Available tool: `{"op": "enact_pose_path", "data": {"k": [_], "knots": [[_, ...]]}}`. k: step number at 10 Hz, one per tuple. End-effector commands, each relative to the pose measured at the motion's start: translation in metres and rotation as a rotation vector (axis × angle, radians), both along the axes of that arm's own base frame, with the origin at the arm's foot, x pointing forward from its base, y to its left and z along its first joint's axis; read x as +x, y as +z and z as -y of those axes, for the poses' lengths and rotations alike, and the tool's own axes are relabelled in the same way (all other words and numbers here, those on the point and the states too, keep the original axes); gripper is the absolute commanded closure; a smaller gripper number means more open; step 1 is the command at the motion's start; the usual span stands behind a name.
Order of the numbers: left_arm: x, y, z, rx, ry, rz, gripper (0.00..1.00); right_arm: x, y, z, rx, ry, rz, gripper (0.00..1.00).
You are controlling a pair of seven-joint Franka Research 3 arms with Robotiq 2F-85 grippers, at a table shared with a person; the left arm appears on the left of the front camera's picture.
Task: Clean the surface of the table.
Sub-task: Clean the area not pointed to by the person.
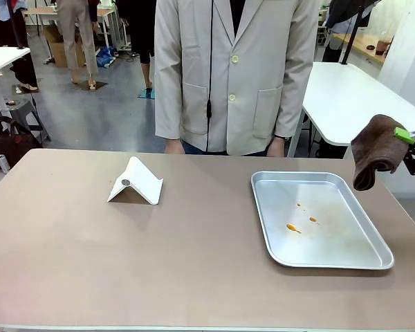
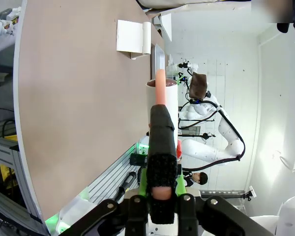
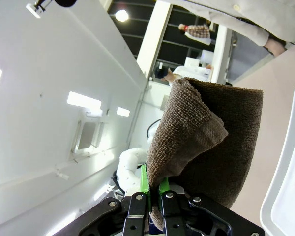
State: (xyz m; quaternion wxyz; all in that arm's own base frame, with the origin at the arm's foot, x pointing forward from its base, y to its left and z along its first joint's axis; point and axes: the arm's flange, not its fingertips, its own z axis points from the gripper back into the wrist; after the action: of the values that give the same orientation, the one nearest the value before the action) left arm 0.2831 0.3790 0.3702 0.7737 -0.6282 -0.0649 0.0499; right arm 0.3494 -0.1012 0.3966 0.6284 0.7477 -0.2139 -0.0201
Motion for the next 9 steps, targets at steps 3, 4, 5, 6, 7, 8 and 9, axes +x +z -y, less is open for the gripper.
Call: {"op": "enact_pose_path", "data": {"k": [3, 4, 5, 6, 7, 8, 9], "knots": [[-0.002, 0.005, 0.003, 0.001, 0.003, -0.008, 0.91, 0.023, 0.014, -0.029, -0.452, 0.111, 0.006, 0.93], [-0.002, 0.005, 0.003, 0.001, 0.003, -0.008, 0.91, 0.032, 0.016, -0.033, -0.525, 0.107, -0.033, 0.93], [-0.002, 0.005, 0.003, 0.001, 0.003, -0.008, 0.91, 0.038, 0.018, -0.038, -0.618, 0.097, -0.072, 0.93], [-0.002, 0.005, 0.003, 0.001, 0.003, -0.008, 0.91, 0.044, 0.019, -0.046, -0.726, 0.12, -0.121, 0.93], [-0.002, 0.005, 0.003, 0.001, 0.003, -0.008, 0.91, 0.051, 0.019, -0.052, -0.806, 0.111, -0.141, 1.0], [-0.002, 0.005, 0.003, 0.001, 0.003, -0.008, 0.91, 0.059, 0.018, -0.057, -0.906, 0.077, -0.188, 1.0], [-0.002, 0.005, 0.003, 0.001, 0.003, -0.008, 0.91, 0.066, 0.016, -0.063, -1.005, 0.071, -0.231, 1.0]]}}
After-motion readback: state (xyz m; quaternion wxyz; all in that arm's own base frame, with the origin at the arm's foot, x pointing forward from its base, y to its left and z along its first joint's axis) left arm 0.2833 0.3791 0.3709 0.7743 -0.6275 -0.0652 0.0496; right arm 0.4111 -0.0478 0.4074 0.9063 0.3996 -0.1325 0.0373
